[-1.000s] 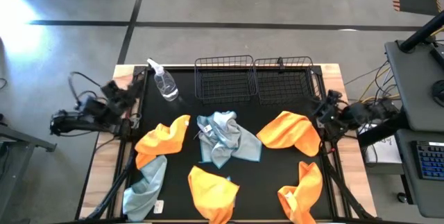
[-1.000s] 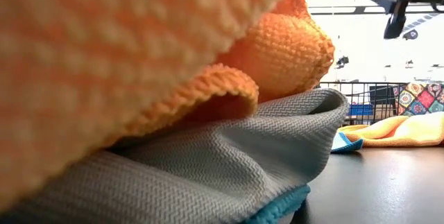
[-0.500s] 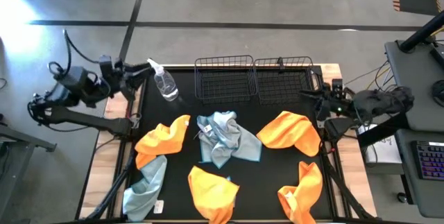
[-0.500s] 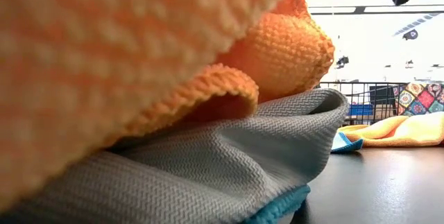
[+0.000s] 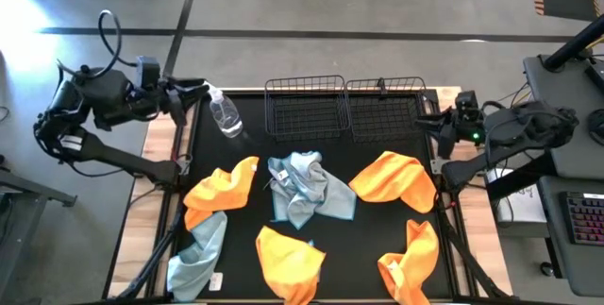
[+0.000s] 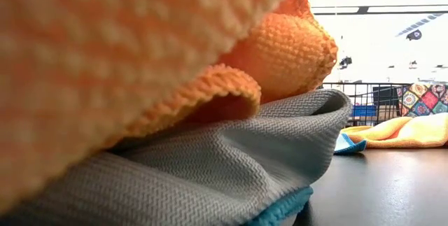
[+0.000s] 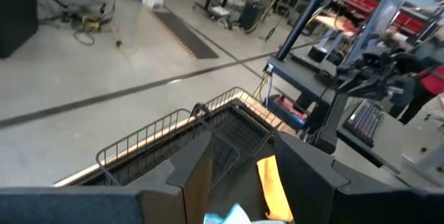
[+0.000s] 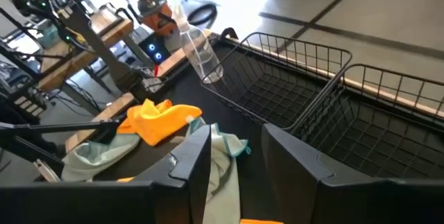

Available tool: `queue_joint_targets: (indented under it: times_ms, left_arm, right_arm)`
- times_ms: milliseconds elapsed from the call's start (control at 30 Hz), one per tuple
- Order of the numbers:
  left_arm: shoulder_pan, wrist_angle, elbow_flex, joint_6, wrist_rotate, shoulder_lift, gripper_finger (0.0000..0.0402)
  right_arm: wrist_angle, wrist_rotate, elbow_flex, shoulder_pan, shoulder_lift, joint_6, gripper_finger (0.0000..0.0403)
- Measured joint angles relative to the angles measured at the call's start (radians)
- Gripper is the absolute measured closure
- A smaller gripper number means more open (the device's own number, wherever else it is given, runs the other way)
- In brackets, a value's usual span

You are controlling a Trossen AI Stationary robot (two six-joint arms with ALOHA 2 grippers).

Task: Sort microfiber towel by color & place in baskets
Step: Put the middle blue microfiber towel into the left black wire basket

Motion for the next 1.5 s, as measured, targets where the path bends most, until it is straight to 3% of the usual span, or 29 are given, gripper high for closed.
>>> queue_joint_targets:
  times_ms: [367,600,1000,1133,1500]
  left_arm:
    - [0.000,-0.020,0.150,0.002,-0.001,0.136,0.0261]
    - [0.001,-0.147,0.252,-0.061,-0.108,0.234,0.0261]
    - [0.002,-0.442,0.442,-0.107,-0.156,0.394,0.0261]
    - [0.002,-0.550,0.446,-0.186,-0.154,0.429,0.0261]
    - [0.003,-0.547,0.328,-0.198,-0.048,0.439,0.0261]
  right_arm:
    - [-0.196,-0.008,0.157,0.000,0.103,0.045,0.0280]
    - [-0.472,-0.008,0.217,0.000,0.152,0.211,0.0280]
    - [-0.466,0.024,0.252,0.000,0.145,0.103,0.0280]
    - [-0.466,0.069,0.252,0.000,0.146,0.100,0.0280]
    - [-0.466,0.073,0.252,-0.001,0.147,0.154,0.0280]
